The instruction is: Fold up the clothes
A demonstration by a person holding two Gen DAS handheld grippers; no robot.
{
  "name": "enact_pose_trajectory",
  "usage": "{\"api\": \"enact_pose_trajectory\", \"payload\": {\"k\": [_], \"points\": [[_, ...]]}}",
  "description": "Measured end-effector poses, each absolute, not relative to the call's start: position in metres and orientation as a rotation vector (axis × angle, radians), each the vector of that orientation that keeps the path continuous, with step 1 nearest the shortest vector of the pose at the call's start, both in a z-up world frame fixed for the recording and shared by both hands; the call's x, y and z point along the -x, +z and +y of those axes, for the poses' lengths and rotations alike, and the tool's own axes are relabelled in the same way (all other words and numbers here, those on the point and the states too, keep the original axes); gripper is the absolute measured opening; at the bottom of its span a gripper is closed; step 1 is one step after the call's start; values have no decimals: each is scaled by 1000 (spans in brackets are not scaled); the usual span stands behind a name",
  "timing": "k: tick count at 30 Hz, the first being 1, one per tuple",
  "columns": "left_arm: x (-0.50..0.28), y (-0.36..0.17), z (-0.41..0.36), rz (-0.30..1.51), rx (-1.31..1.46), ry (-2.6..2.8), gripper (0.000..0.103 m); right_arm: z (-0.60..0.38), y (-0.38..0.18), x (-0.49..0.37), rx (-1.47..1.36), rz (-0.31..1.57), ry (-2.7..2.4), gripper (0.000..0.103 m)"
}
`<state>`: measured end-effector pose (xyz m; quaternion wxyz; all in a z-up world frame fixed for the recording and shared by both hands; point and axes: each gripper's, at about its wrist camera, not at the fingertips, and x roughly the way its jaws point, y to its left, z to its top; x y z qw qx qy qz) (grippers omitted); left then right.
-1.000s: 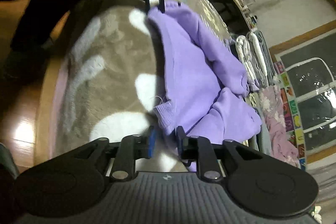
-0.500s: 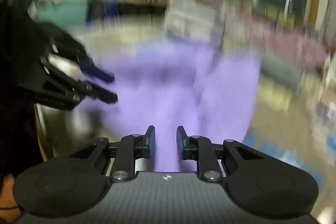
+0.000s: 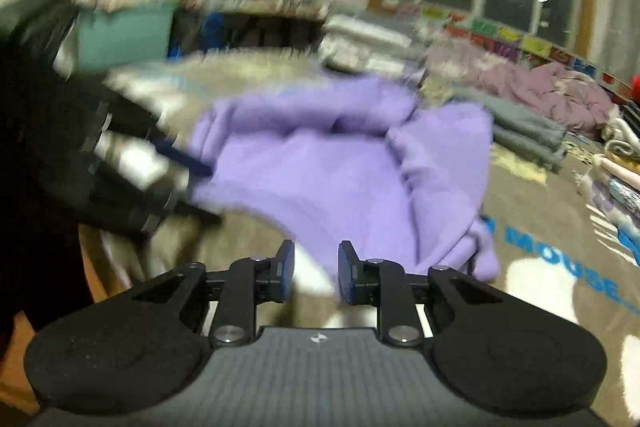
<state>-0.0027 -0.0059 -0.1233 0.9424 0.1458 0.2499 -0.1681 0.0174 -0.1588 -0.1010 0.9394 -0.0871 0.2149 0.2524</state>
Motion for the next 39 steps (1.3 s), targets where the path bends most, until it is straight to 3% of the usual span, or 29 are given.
{"api": "enact_pose_trajectory", "payload": {"k": [5, 10, 16, 18, 19, 20, 29, 39], "points": [[0, -114, -20, 463, -266, -369, 45, -206, -99, -36, -100, 448, 358, 30], [-2, -114, -85, 501, -310, -533, 54, -260, -118, -57, -462, 506, 274, 34], [-32, -129, -144, 538, -374, -495, 54, -303, -146, -69, -746, 529, 200, 34], [-47, -131, -147, 566, -343, -452, 37, -306, -149, -69, -770, 524, 208, 34], [-52, -131, -144, 575, -318, -437, 20, -306, -149, -67, -775, 520, 214, 34], [-55, -126, -134, 574, -263, -430, 12, -306, -149, -66, -777, 516, 221, 34], [-79, -91, -48, 553, 220, -356, 10, -297, -128, -68, -701, 428, 331, 34], [-60, -85, -61, 485, 140, -396, 10, -243, -123, -104, -647, 419, 564, 33]]}}
